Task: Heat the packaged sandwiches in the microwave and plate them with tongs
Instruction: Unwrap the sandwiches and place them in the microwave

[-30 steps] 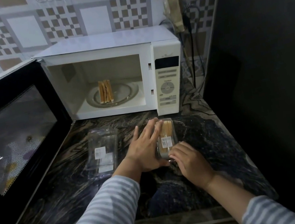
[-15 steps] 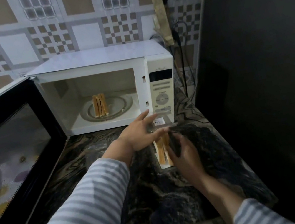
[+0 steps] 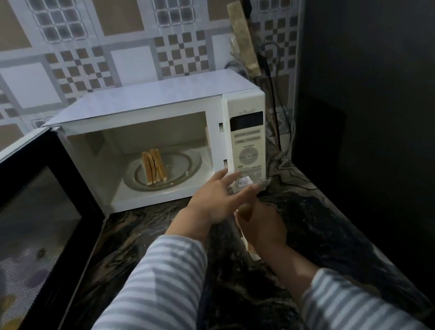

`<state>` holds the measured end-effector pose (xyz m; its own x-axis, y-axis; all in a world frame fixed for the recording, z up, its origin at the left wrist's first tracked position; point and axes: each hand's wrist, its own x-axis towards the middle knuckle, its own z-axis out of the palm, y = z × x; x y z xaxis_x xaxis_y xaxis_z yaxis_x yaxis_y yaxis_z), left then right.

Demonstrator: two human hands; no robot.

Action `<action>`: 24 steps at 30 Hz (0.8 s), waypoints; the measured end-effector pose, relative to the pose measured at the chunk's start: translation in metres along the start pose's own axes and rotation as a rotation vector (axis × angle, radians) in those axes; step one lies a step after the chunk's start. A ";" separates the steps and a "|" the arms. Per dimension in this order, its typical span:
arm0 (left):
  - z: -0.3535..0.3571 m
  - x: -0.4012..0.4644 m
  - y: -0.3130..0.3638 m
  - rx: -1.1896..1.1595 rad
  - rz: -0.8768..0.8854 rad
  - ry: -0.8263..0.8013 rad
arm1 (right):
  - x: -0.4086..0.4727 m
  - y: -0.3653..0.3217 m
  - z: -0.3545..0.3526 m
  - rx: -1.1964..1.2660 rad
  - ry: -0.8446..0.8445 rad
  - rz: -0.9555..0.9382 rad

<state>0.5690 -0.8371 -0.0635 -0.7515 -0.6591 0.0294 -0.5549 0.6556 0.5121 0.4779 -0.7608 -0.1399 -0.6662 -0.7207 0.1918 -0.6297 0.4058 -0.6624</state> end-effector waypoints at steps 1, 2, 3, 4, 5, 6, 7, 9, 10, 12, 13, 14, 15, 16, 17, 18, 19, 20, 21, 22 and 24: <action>-0.001 0.000 0.001 -0.006 0.000 0.002 | -0.001 -0.001 -0.003 0.009 0.000 -0.020; -0.002 -0.001 0.001 -0.013 -0.001 0.006 | -0.002 -0.001 -0.007 0.019 -0.008 -0.034; -0.003 -0.001 0.002 -0.020 -0.003 0.012 | -0.002 -0.001 -0.010 0.036 -0.017 -0.045; -0.003 -0.002 0.003 -0.026 -0.008 0.016 | -0.003 0.000 -0.014 0.056 -0.025 -0.050; -0.003 -0.002 0.004 -0.028 -0.016 0.018 | -0.005 0.001 -0.018 0.077 -0.021 -0.056; -0.003 -0.003 0.005 -0.029 -0.026 0.019 | -0.008 0.003 -0.024 0.081 -0.012 -0.054; -0.001 -0.004 0.007 -0.030 -0.032 0.021 | -0.012 0.007 -0.030 0.074 -0.002 -0.044; 0.002 -0.007 0.009 -0.041 -0.032 0.023 | -0.021 0.019 -0.045 0.055 0.014 -0.016; 0.005 -0.010 0.010 -0.043 -0.028 0.022 | -0.025 0.026 -0.052 0.051 0.017 -0.007; 0.012 -0.016 0.009 -0.013 -0.015 0.026 | -0.032 0.040 -0.069 0.054 0.020 0.007; 0.017 -0.020 0.008 0.013 -0.006 0.037 | -0.033 0.046 -0.078 0.049 0.022 0.020; 0.022 -0.024 0.008 0.044 0.003 0.053 | -0.033 0.052 -0.087 0.035 0.023 0.035; 0.028 -0.029 0.007 0.080 0.015 0.069 | -0.033 0.057 -0.096 0.015 0.023 0.049; 0.033 -0.034 0.006 0.120 0.032 0.085 | -0.031 0.062 -0.104 -0.006 0.023 0.059; 0.040 -0.038 0.004 0.162 0.052 0.095 | -0.029 0.065 -0.112 -0.017 0.026 0.064; 0.047 -0.043 0.003 0.203 0.073 0.101 | -0.027 0.066 -0.120 -0.019 0.029 0.064; 0.054 -0.047 0.002 0.245 0.086 0.104 | -0.023 0.066 -0.127 -0.014 0.031 0.058; 0.061 -0.052 0.001 0.286 0.090 0.107 | -0.020 0.063 -0.133 -0.004 0.031 0.049; 0.067 -0.056 0.000 0.319 0.084 0.110 | -0.016 0.058 -0.138 0.009 0.029 0.034; 0.073 -0.059 0.000 0.345 0.073 0.112 | -0.012 0.052 -0.141 0.025 0.024 0.014; 0.081 -0.065 -0.001 0.378 0.054 0.122 | -0.003 0.033 -0.144 0.052 0.009 -0.037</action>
<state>0.5897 -0.7647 -0.1358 -0.7477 -0.6441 0.1614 -0.6252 0.7648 0.1554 0.4016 -0.6636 -0.0579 -0.6464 -0.7294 0.2238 -0.6328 0.3487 -0.6913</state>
